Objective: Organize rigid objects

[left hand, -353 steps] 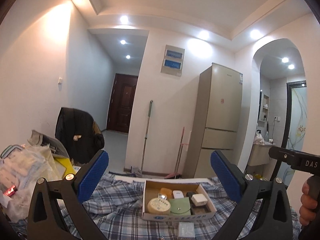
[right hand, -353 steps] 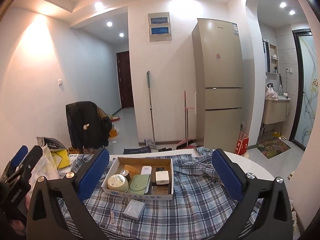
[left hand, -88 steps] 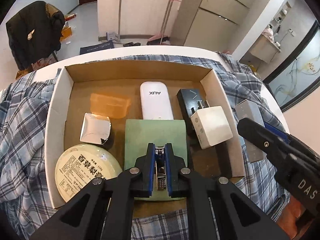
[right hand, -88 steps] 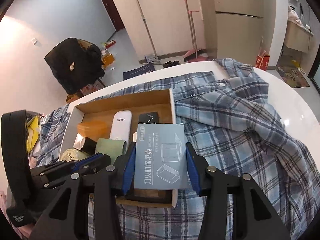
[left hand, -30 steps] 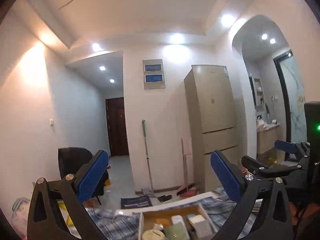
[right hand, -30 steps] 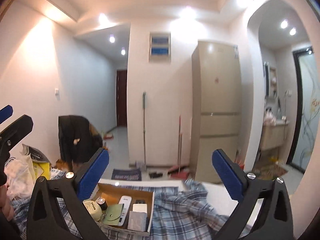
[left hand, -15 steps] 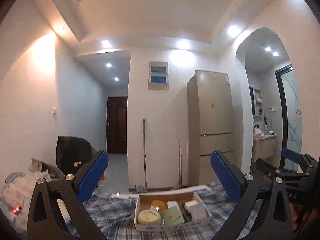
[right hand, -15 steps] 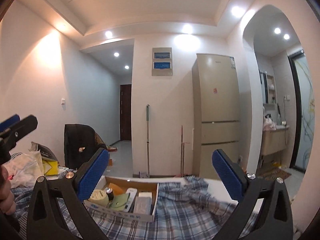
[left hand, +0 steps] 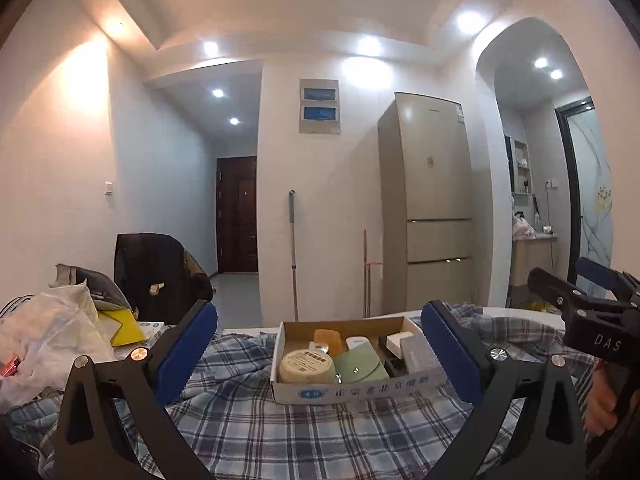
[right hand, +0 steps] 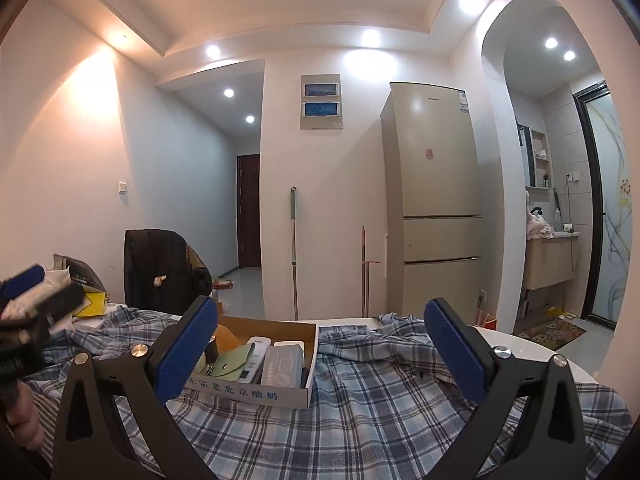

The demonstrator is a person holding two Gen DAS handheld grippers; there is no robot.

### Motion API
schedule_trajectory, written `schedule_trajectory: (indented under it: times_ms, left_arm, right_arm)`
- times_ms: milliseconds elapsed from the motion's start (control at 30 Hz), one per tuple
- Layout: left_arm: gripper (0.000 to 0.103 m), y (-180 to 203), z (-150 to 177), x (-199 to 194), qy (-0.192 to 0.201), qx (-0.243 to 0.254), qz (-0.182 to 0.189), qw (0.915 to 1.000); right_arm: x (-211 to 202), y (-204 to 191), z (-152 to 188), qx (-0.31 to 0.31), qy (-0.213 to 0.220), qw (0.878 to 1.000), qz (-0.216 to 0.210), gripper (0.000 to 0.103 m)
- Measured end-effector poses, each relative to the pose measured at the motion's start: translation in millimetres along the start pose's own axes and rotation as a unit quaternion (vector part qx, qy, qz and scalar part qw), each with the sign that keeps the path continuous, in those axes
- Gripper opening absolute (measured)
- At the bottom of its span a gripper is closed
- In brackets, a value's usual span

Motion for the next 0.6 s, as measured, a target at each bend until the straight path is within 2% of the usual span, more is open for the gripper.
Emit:
schedule_trajectory:
  times_ms: [267,600]
  left_arm:
    - [0.103,-7.7,2.0,2.4,-0.009,-0.021,-0.001,0.9997]
    - [0.103,-9.6,2.3,4.0,-0.010,-0.024,-0.008,0.9996]
  right_arm:
    - [-6.3,-6.1,-0.8,-0.016,0.010,1.000,0.007,0.103]
    - [-5.8,1.8,0.7,0.002,0.005,1.000,0.006,0.103]
Point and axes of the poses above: each gripper's, at about its wrist camera, not at the fingertips, and x roughly the way its jaws point, y to its right, z to its underside, the point moved 1 cm from there along x, roughly the way its jaws point, and after that the axes turned 14 degrees about -x, right-handed, at the moved point
